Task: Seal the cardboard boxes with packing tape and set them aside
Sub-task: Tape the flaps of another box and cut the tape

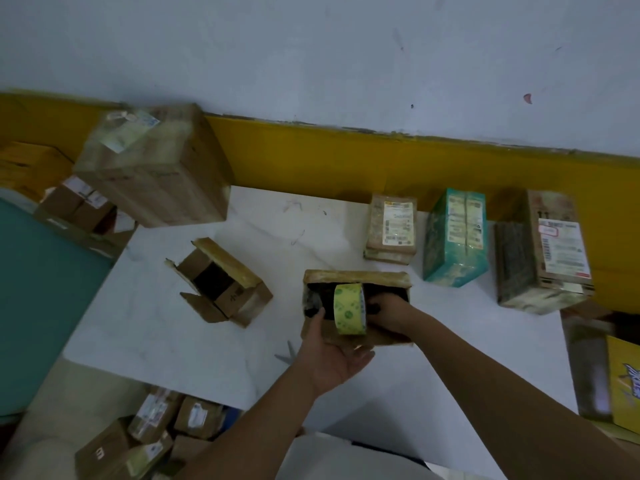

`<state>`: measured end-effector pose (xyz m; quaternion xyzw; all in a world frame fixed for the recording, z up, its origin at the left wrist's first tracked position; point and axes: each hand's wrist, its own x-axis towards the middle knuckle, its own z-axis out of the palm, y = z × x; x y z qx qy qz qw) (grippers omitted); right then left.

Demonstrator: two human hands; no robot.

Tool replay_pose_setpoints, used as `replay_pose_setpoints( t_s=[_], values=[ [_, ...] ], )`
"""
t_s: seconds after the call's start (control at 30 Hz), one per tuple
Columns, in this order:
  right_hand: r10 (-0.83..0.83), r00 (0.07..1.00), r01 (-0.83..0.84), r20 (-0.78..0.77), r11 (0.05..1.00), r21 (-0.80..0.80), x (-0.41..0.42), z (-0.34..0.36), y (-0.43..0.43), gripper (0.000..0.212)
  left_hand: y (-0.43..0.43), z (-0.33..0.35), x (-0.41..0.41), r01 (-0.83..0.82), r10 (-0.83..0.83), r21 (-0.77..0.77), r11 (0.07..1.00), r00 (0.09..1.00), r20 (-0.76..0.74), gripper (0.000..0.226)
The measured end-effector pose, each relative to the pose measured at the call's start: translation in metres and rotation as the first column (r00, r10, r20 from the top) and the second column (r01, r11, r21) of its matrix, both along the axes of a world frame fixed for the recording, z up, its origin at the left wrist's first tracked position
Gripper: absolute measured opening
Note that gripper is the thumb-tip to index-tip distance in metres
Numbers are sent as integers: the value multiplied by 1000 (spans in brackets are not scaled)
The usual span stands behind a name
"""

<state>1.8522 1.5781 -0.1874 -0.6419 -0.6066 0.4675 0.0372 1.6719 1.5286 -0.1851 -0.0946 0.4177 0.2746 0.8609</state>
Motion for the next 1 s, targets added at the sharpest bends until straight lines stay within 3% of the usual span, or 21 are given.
replay_pose_setpoints(
  t_s=[0.23, 0.37, 0.43, 0.5, 0.57, 0.63, 0.77, 1.0],
  values=[
    [-52, 999, 50, 7, 991, 124, 4, 0, 2, 17, 17, 18, 20, -47, 39, -70, 996, 993, -114, 27],
    [12, 999, -17, 43, 994, 111, 5, 4, 6, 21, 21, 17, 26, -80, 75, -24, 996, 985, -156, 24],
    [55, 998, -55, 10, 996, 67, 11, 10, 4, 32, 25, 16, 26, -82, 83, 15, 997, 979, -187, 23],
    [197, 980, -197, -3, 978, 66, 21, 13, -5, 63, 29, 12, 25, -108, 109, 12, 994, 975, -194, 23],
    [414, 890, -438, 192, 893, 102, 29, 10, -15, 99, 30, 7, 25, -145, 138, -23, 989, 974, -181, 24],
    [474, 780, -563, 409, 816, 129, 29, 3, -25, 113, 28, 1, 24, -155, 147, -32, 987, 973, -177, 26],
    [357, 789, -531, 500, 805, 265, 16, -16, -27, 98, 21, -6, 22, -204, 193, -55, 977, 968, -162, 28],
    [330, 892, -403, 310, 890, 213, 14, -14, -12, 80, 19, -4, 15, -186, 174, -69, 980, 973, -151, 19]
  ],
)
